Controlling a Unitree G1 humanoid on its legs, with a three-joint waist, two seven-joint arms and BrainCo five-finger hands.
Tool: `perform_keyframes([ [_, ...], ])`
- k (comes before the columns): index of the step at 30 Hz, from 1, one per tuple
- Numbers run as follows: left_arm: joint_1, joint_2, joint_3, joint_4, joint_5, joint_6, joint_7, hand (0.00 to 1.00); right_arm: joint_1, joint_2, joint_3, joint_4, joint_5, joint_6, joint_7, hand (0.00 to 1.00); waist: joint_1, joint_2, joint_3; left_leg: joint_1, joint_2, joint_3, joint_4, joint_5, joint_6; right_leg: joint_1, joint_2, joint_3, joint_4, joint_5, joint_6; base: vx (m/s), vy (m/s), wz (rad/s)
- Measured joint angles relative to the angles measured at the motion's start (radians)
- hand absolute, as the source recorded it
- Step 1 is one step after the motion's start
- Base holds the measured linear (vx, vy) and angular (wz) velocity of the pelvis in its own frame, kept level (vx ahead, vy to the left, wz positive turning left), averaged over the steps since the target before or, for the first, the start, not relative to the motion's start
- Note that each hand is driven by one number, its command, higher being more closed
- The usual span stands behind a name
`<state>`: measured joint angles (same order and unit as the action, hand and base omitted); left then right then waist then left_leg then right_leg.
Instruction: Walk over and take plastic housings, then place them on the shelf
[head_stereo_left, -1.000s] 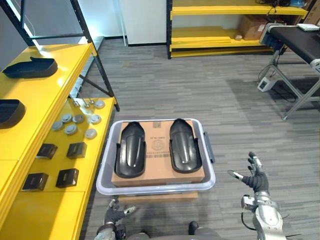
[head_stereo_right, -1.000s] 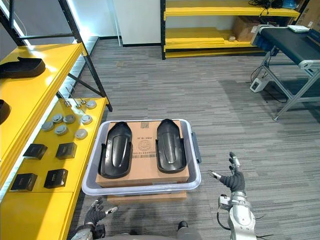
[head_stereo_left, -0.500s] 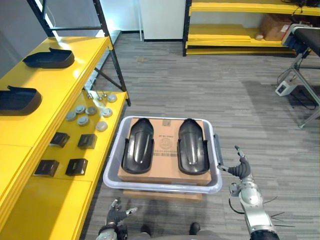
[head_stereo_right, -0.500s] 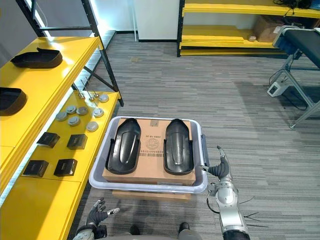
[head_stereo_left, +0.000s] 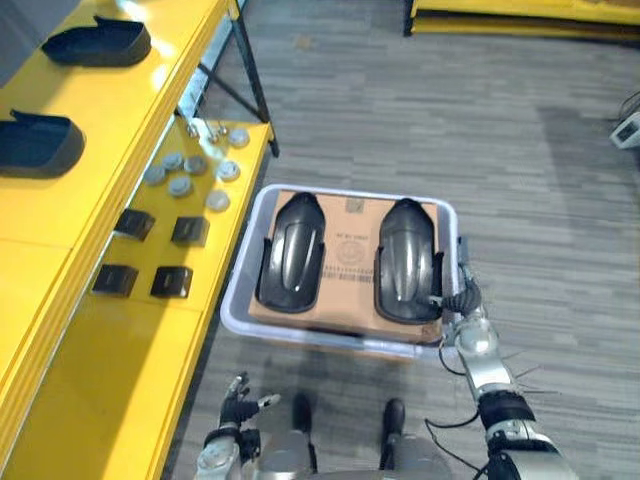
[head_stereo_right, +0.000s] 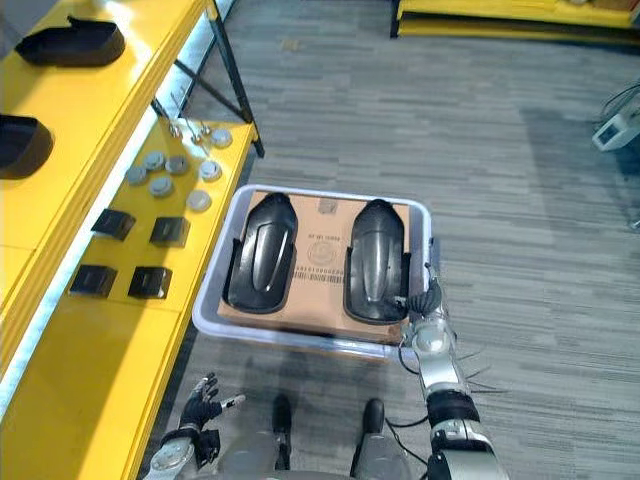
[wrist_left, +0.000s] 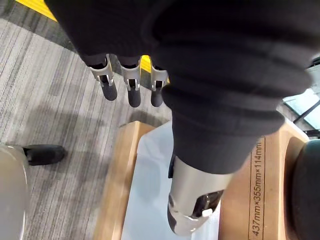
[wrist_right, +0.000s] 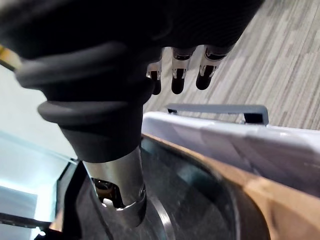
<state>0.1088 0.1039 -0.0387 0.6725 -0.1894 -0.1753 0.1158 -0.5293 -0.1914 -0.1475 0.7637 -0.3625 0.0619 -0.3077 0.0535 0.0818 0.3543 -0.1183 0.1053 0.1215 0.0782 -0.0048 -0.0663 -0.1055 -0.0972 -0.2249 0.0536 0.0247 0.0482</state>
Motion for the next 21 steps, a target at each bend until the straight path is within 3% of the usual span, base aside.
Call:
perform_keyframes([
  [2,-0.026,-0.001,-0.003,-0.001,-0.008,-0.008,0.003,0.0,-0.035,-0.014,-0.005,0.04,0.01,0.007,-0.015,1.0,0.018,0.007,0.027,-0.011,0.001,0.004,0.014,-0.003,0.005,-0.009,0.0,0.008,0.001,0.009,-0.001,-0.08,0.009,-0.08],
  [14,-0.039,0.0,-0.013,0.003,-0.036,-0.008,0.02,0.0,-0.059,-0.03,-0.047,0.085,0.161,0.003,-0.019,1.0,0.015,0.007,0.029,-0.019,-0.002,0.006,0.023,-0.003,0.004,-0.026,-0.005,0.018,0.012,0.014,0.002,-0.01,0.002,-0.02],
  [21,-0.04,0.0,-0.012,0.004,-0.036,-0.007,0.017,0.0,0.081,-0.022,-0.02,-0.056,0.165,-0.003,0.009,1.0,0.015,0.003,0.027,0.032,-0.002,0.018,-0.016,0.004,-0.002,0.004,-0.003,0.028,0.008,0.014,0.002,0.01,-0.001,-0.05],
])
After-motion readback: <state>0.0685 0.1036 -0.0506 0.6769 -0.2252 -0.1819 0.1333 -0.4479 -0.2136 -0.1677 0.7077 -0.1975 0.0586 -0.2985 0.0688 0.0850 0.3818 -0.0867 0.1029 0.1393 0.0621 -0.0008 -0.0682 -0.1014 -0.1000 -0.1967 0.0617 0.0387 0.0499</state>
